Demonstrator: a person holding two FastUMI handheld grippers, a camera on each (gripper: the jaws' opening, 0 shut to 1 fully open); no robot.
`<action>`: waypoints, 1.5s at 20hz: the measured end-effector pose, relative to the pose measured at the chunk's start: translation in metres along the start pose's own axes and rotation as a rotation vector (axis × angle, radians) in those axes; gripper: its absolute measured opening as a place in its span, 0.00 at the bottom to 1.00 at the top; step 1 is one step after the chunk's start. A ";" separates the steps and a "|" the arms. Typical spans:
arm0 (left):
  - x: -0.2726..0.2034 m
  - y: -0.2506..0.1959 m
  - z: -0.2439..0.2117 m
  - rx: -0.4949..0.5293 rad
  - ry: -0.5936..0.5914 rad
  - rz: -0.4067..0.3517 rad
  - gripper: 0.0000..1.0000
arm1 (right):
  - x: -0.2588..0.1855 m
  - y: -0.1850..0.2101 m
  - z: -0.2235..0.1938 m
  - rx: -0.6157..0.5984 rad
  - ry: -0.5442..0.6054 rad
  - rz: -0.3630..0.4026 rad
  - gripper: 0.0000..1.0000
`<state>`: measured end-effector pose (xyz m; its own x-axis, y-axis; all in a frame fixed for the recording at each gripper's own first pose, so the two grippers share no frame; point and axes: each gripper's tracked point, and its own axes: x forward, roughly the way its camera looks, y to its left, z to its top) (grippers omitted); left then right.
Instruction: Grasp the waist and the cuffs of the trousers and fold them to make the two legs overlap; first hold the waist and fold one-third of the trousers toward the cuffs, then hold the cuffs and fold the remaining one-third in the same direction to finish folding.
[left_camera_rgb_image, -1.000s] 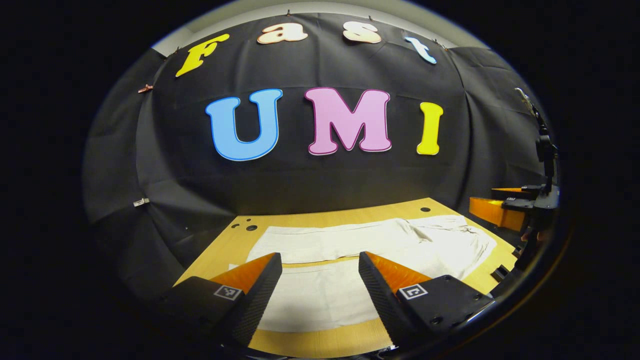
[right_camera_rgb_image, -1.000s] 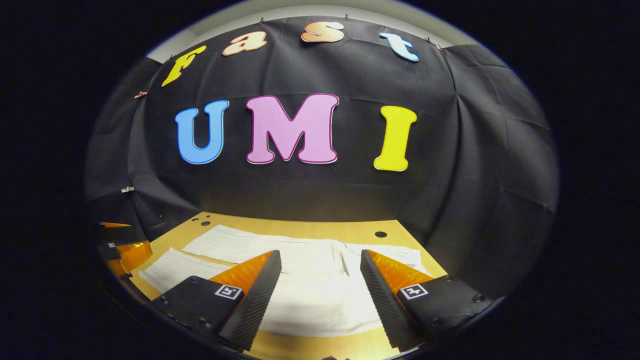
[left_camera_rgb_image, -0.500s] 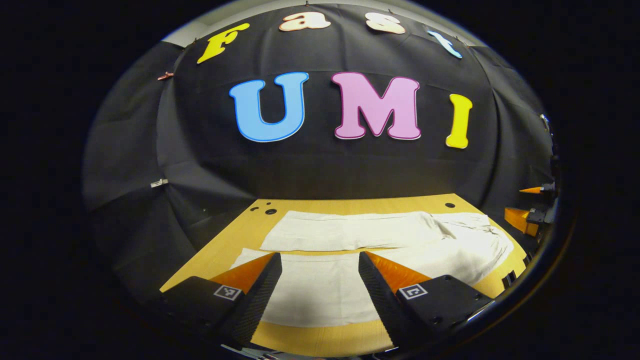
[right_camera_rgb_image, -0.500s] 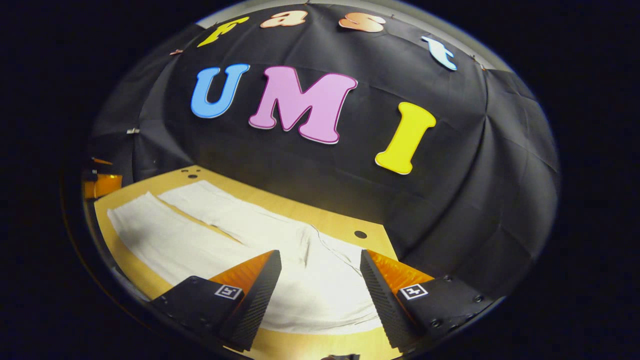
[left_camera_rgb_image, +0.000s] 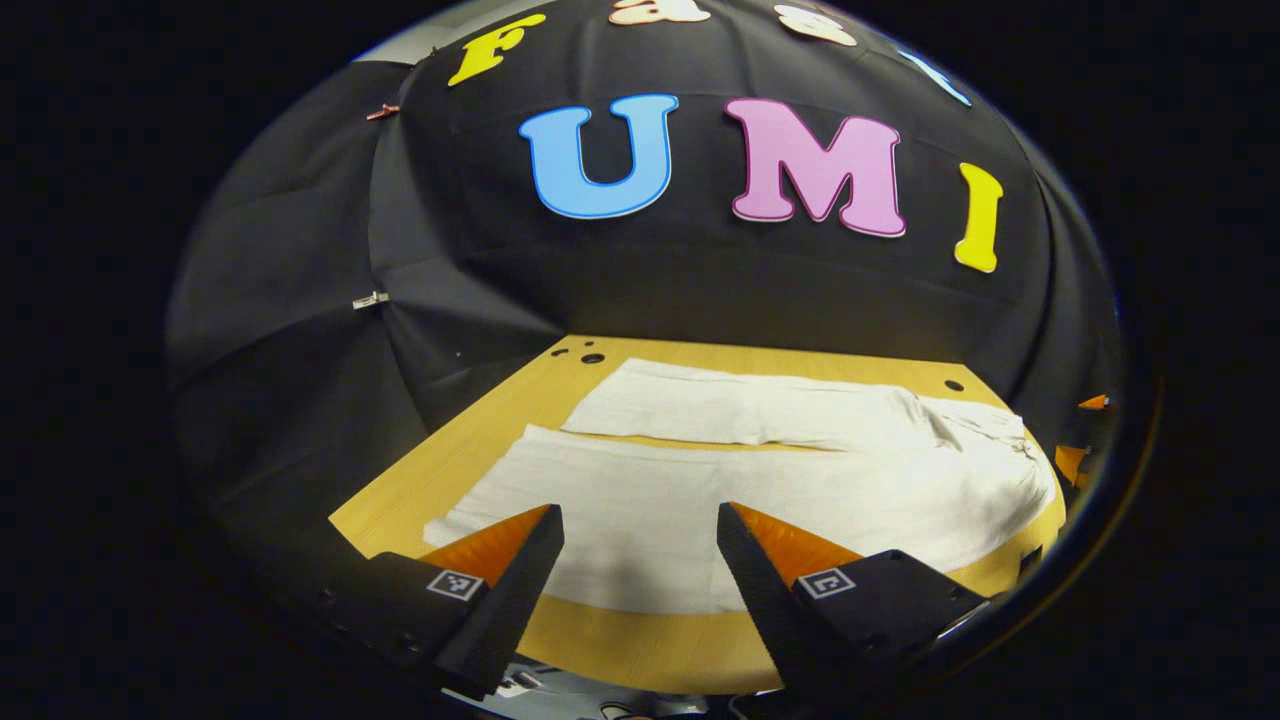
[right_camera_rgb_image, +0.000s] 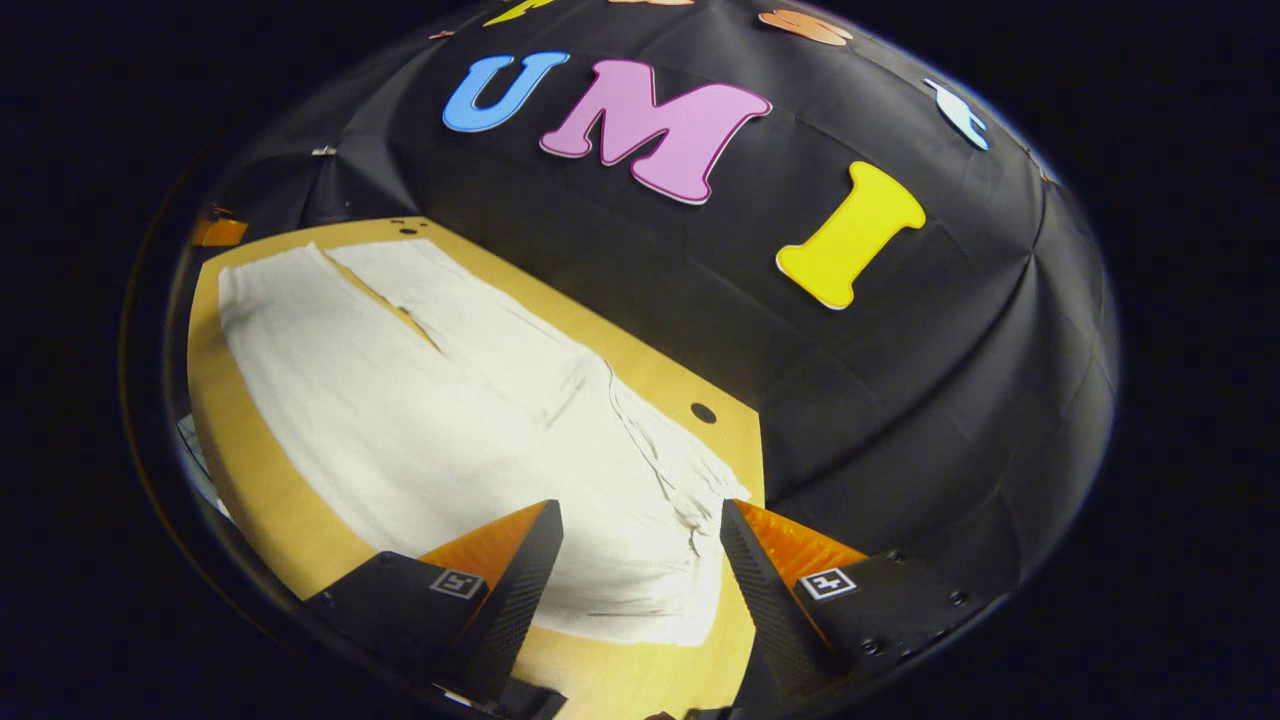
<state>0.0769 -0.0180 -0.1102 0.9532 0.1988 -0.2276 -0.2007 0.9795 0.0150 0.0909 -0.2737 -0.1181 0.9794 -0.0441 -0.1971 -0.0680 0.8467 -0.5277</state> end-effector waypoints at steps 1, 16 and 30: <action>0.000 0.001 -0.005 0.004 0.012 0.006 0.98 | 0.000 -0.002 -0.015 -0.027 0.025 0.006 0.98; -0.008 -0.018 -0.049 0.001 0.124 -0.013 0.98 | 0.017 -0.030 -0.158 -0.390 0.273 0.111 0.98; -0.015 -0.015 -0.055 0.007 0.153 0.017 0.98 | 0.064 -0.024 -0.147 -0.684 0.260 0.113 0.85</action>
<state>0.0528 -0.0375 -0.1604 0.9041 0.2090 -0.3728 -0.2147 0.9763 0.0267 0.1270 -0.3748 -0.2390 0.8886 -0.1723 -0.4250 -0.3521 0.3376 -0.8730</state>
